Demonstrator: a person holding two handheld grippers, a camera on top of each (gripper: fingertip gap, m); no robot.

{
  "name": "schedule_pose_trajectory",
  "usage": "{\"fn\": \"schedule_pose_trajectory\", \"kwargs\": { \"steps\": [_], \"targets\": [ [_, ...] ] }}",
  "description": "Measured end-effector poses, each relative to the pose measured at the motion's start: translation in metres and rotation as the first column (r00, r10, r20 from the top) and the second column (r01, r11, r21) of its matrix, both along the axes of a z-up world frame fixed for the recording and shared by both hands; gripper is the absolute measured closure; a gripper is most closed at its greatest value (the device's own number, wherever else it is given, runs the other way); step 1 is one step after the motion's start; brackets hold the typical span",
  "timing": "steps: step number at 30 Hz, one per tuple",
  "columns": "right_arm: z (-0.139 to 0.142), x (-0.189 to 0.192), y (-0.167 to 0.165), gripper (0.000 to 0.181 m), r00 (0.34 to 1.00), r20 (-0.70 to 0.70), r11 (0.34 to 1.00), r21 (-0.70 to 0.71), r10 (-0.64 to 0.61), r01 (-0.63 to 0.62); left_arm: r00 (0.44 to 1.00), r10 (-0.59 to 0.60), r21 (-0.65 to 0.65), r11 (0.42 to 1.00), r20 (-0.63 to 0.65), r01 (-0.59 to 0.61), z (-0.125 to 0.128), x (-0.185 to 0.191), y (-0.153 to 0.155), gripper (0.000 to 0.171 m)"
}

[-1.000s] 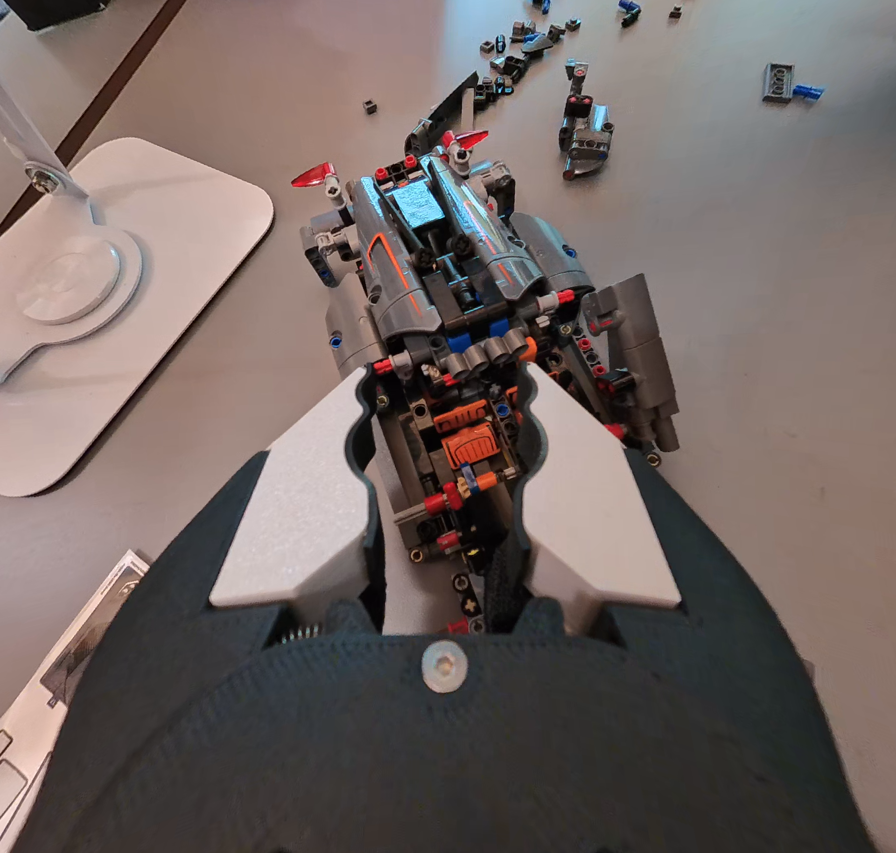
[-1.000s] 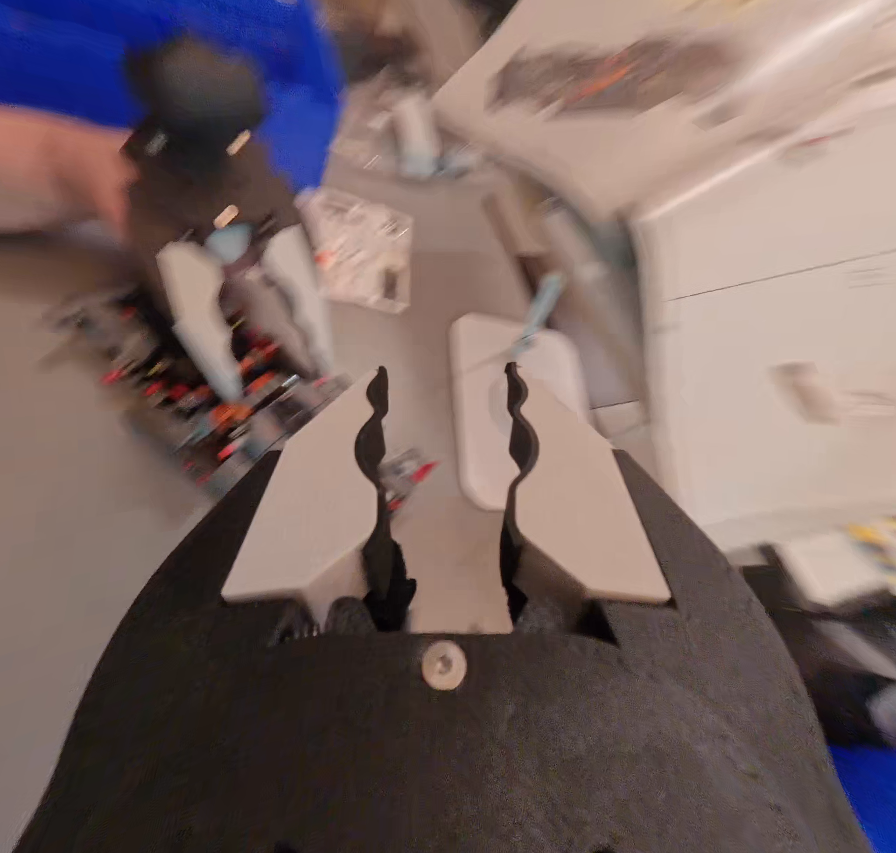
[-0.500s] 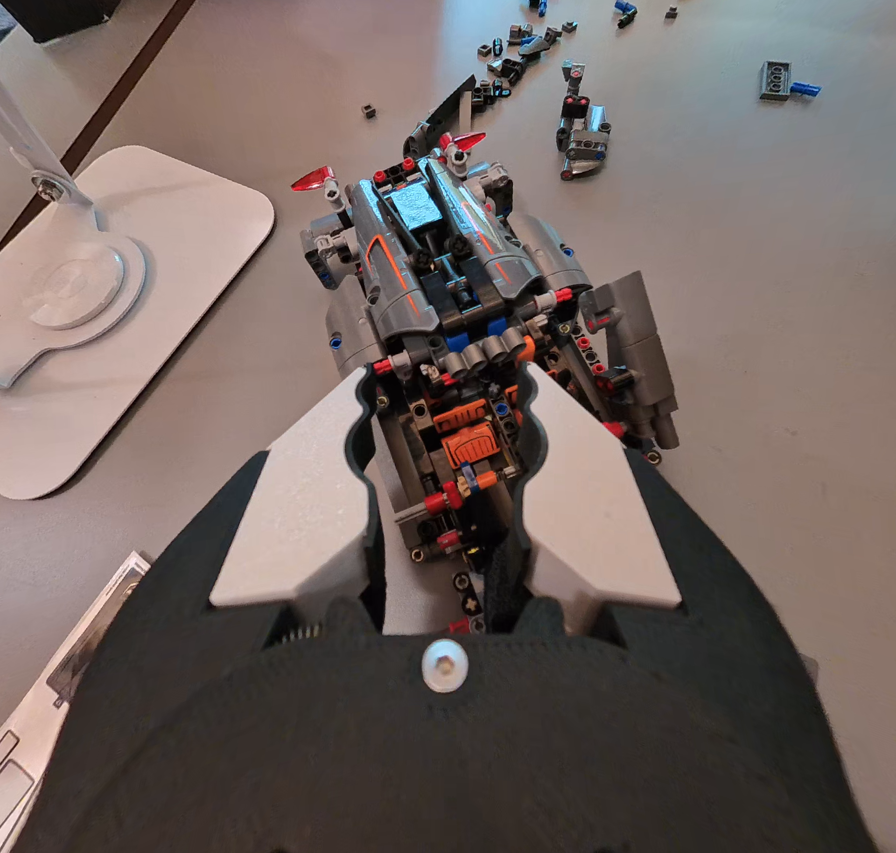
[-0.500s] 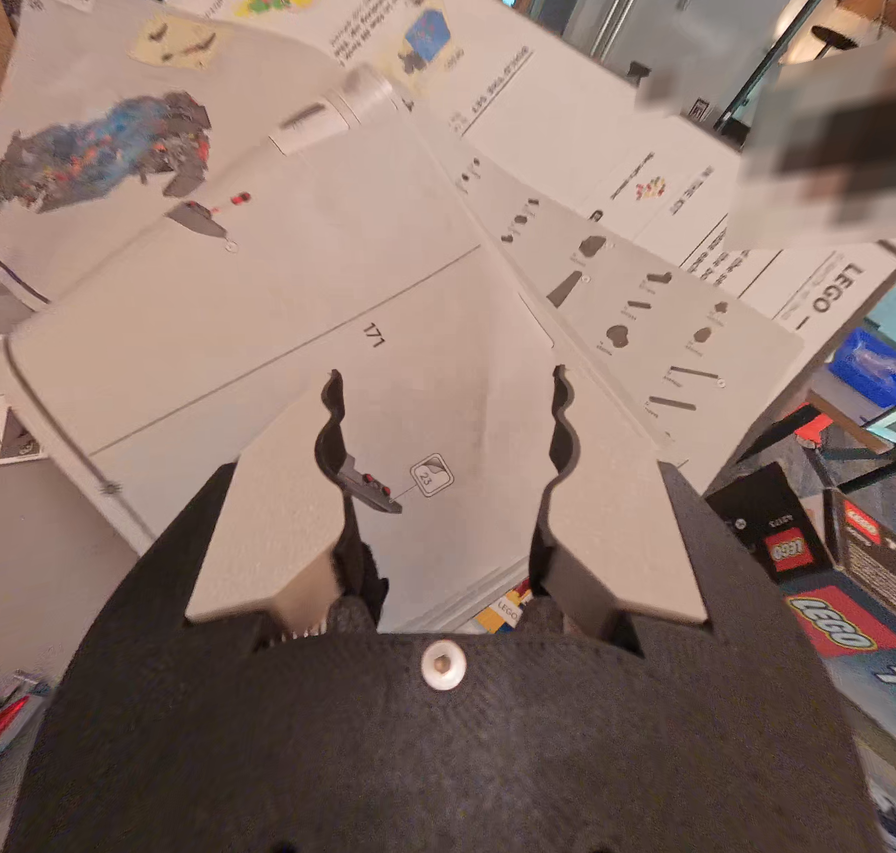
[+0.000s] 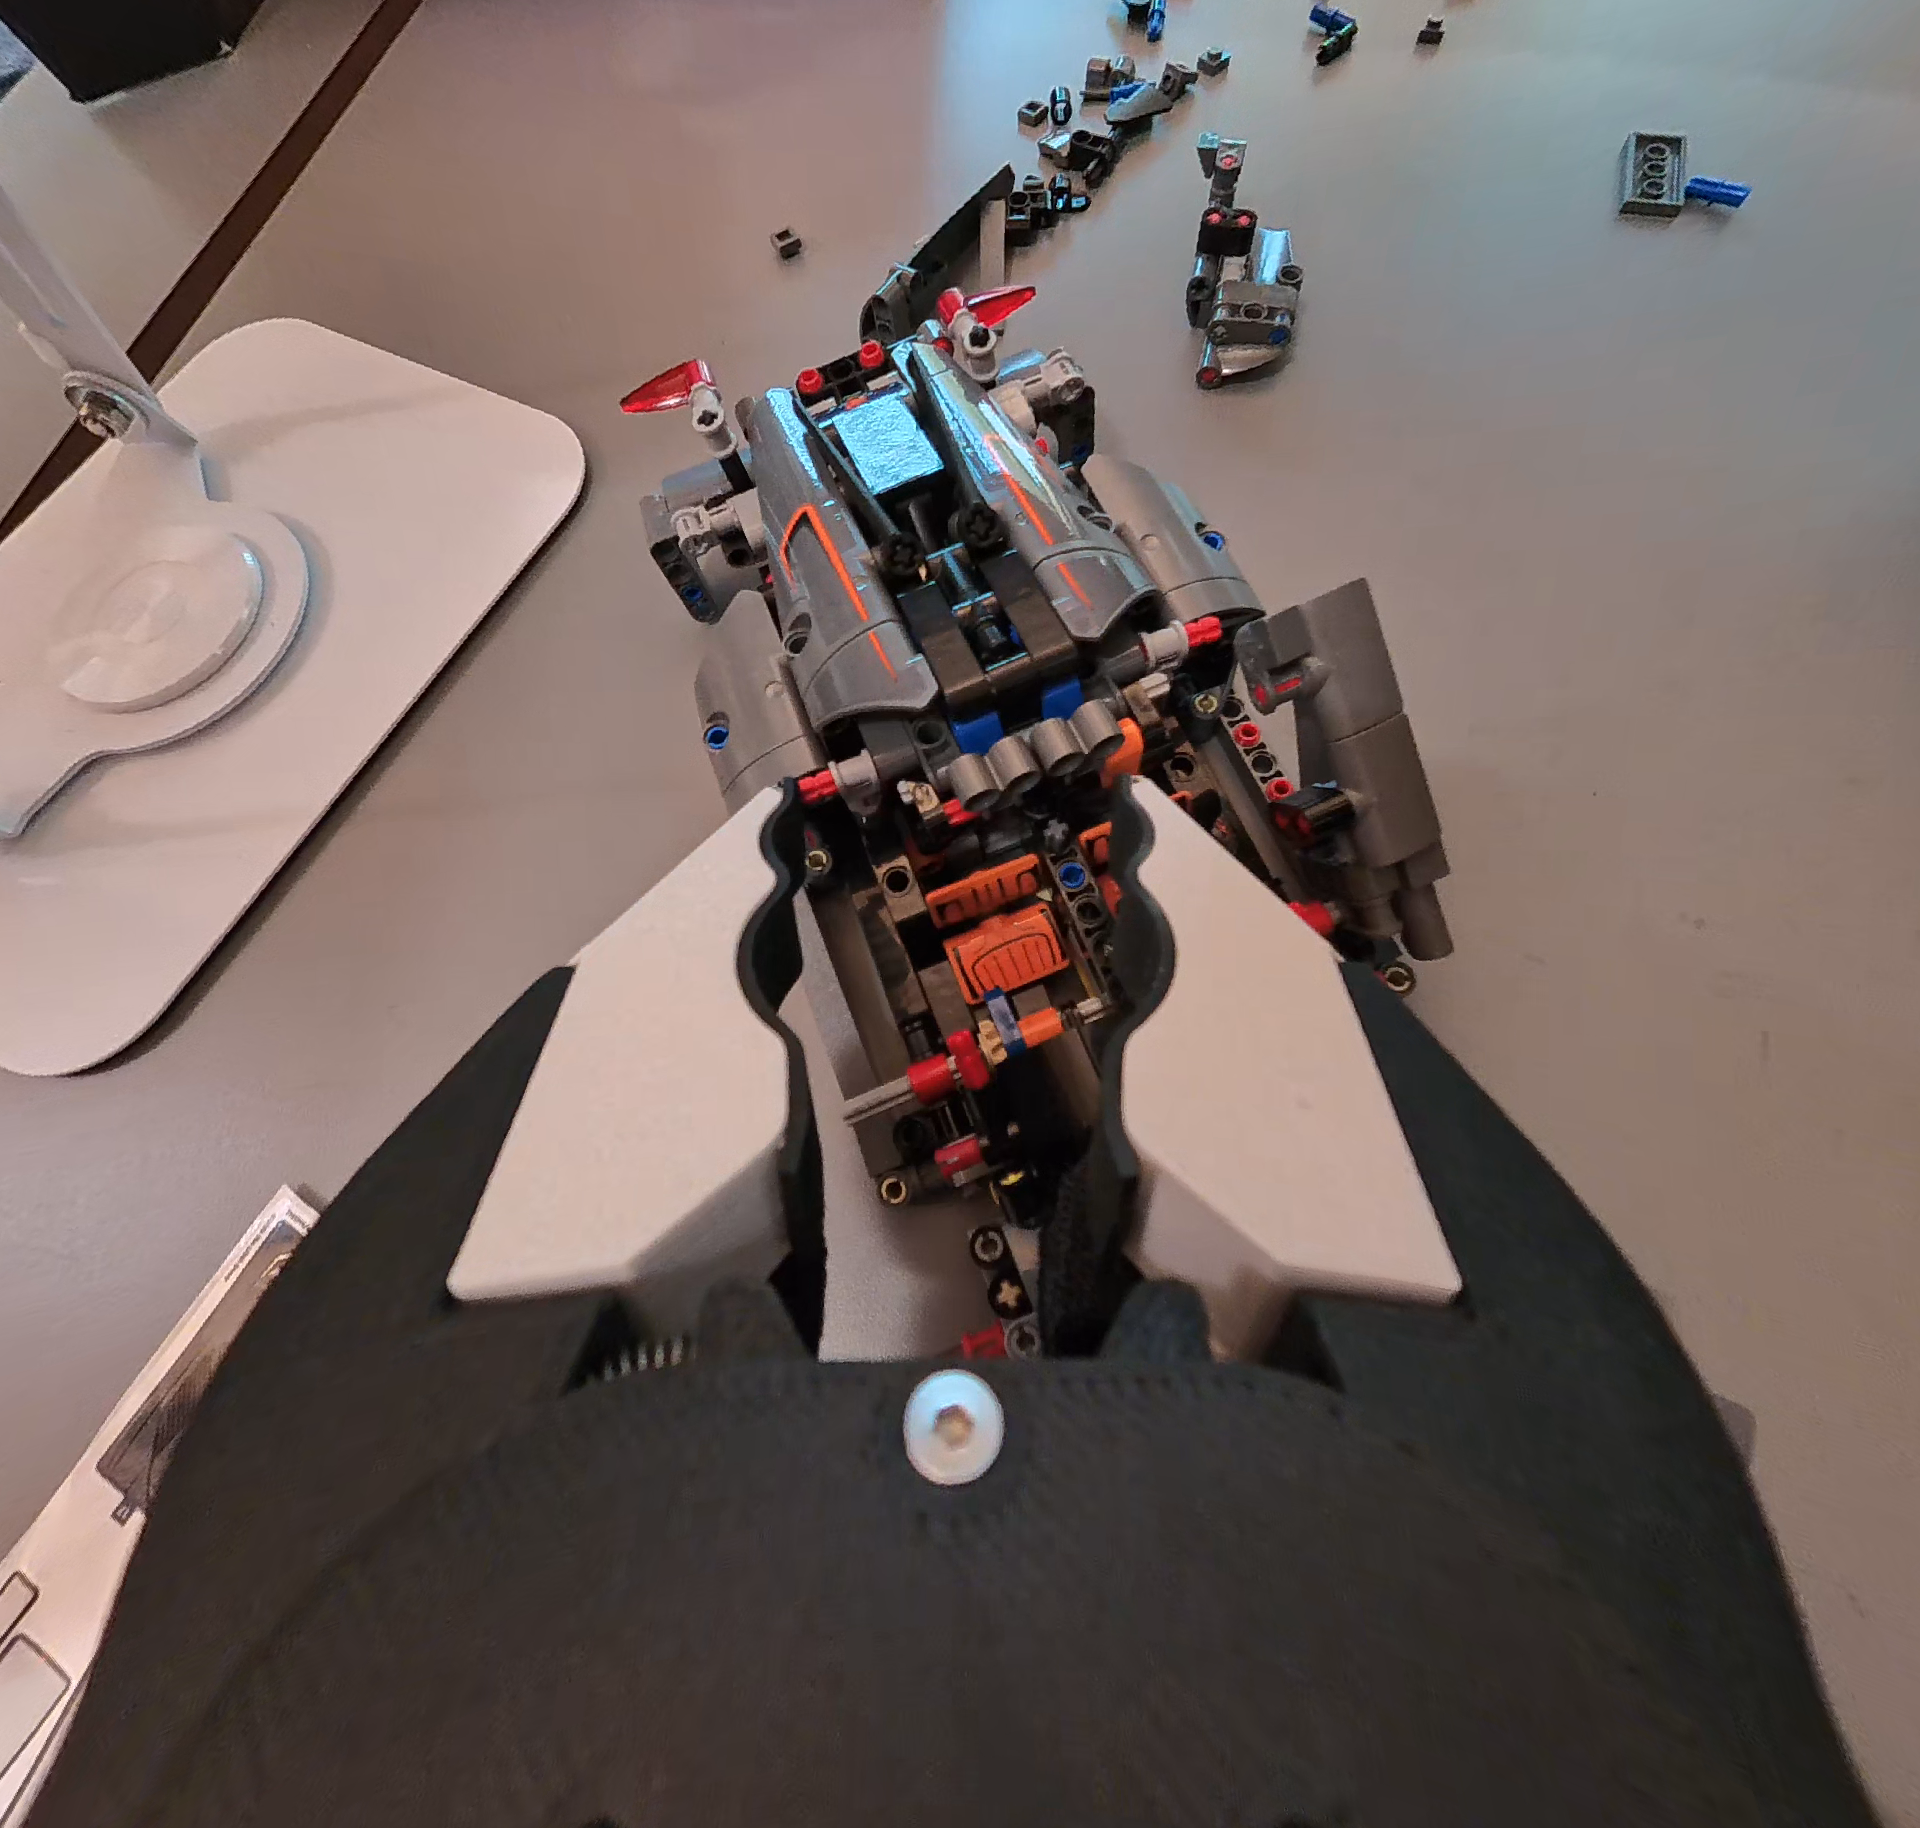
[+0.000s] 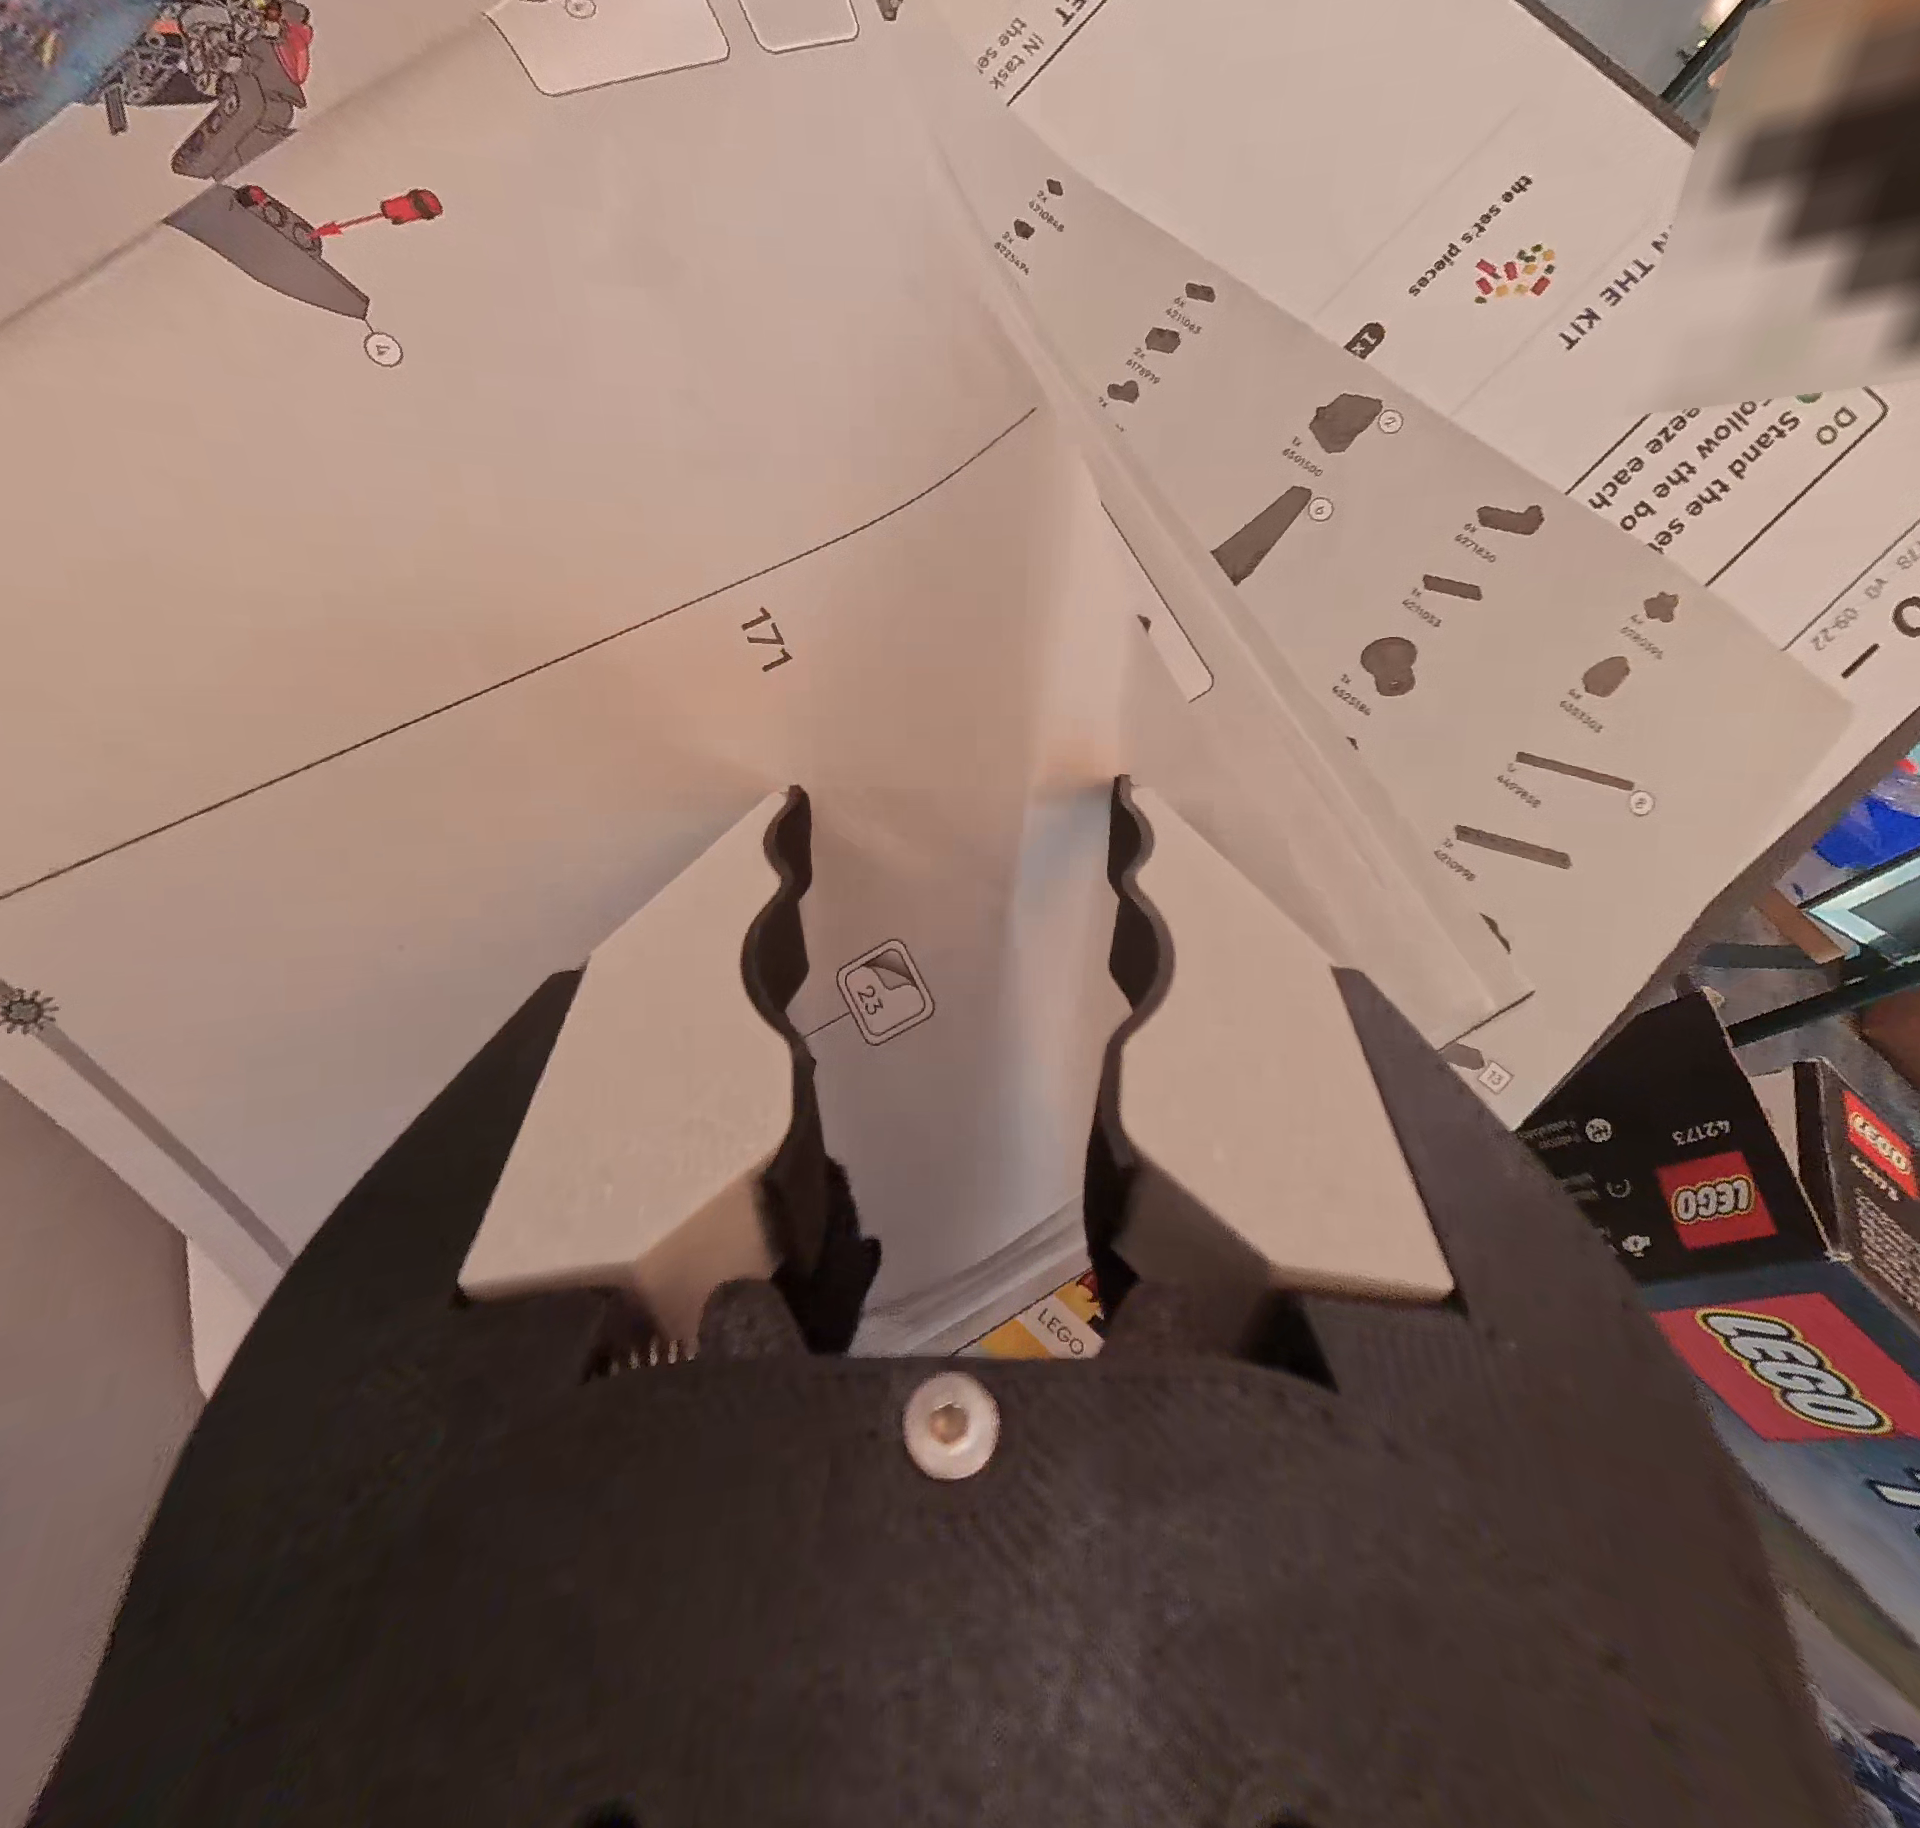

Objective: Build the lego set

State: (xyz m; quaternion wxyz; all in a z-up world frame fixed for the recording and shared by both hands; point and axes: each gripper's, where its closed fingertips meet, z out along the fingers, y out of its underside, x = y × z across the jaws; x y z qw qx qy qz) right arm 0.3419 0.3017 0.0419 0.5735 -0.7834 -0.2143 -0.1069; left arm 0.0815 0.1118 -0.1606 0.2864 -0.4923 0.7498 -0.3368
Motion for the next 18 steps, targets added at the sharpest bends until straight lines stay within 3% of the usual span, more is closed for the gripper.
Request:
{"fn": "schedule_pose_trajectory", "kwargs": {
  "steps": [18],
  "targets": [
    [-0.011, -0.015, -0.001, 0.178, 0.995, 0.093, 0.998, -0.064, 0.033, -0.027, 1.0, -0.002, 0.01, 1.0, 0.002, 0.002, 0.0, 0.0, 0.0, 0.114]
  ]
}}
